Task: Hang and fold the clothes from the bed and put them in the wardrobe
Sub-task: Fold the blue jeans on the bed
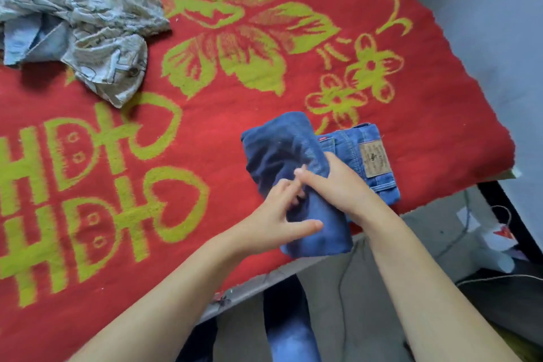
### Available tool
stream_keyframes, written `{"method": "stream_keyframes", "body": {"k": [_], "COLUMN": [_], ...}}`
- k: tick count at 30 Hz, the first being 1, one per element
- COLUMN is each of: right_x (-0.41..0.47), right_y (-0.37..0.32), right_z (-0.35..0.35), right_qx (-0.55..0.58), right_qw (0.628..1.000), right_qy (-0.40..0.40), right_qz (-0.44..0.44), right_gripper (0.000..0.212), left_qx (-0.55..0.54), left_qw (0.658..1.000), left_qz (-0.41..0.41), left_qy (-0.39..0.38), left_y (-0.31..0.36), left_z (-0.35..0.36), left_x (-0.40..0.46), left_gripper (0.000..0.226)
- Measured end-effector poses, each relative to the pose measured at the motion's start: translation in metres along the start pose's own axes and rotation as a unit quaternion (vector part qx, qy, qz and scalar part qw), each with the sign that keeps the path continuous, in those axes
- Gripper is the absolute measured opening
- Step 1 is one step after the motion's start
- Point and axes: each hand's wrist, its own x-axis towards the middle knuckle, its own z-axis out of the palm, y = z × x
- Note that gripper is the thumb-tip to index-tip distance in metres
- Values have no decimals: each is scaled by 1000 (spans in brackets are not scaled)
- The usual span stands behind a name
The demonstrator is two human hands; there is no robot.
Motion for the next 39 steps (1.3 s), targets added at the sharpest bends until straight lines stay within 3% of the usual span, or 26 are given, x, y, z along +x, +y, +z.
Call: {"method": "stream_keyframes", "body": {"k": [2,5,7,9,11,13,15,18,22,24,25,27,29,31,34,39], "right_x": [2,19,34,51,61,58,45,38,58,60,60,58,63,68,75,86], "right_y": [23,70,100,126,142,150,162,194,206,198,189,167,150,155,193,219], "right_z": [-47,-106,-129,-131,-110,-68,-27,-16,-41,-47,-46,-34,-16,-10,-17,-18], "right_qx": [-74,-140,-137,-159,-263,-324,-354,-380,-421,-400,-383,-355,-333,-299,-297,-290], "right_qw": [992,977,972,959,920,896,891,891,882,884,883,881,880,881,872,872], "right_qy": [102,144,162,202,261,289,275,222,166,178,203,264,301,306,302,327], "right_qz": [21,72,98,120,126,88,72,110,130,165,181,171,155,201,247,221], "right_gripper": [7,10,18,38,54,61,62,59,58,57,57,59,60,59,56,56], "left_qx": [182,386,418,456,480,462,470,496,489,466,471,509,546,588,585,508], "left_qw": [981,912,892,880,873,882,872,858,856,865,864,843,790,750,781,840], "left_qz": [66,94,21,-48,-63,-31,-7,-18,-116,-127,-96,73,262,302,204,174], "left_qy": [-23,105,170,128,65,90,135,132,119,137,149,156,90,2,-77,-76], "left_y": [3,-14,-33,-55,-72,-81,-87,-94,-95,-90,-87,-77,-66,-60,-75,-109], "left_z": [16,20,10,2,-3,-8,-12,-15,-10,-13,-14,-6,15,30,33,31], "left_x": [32,84,121,158,182,193,197,200,209,210,207,196,194,208,246,269], "left_gripper": [79,76,77,74,70,62,53,49,45,42,43,50,51,50,56,63]}}
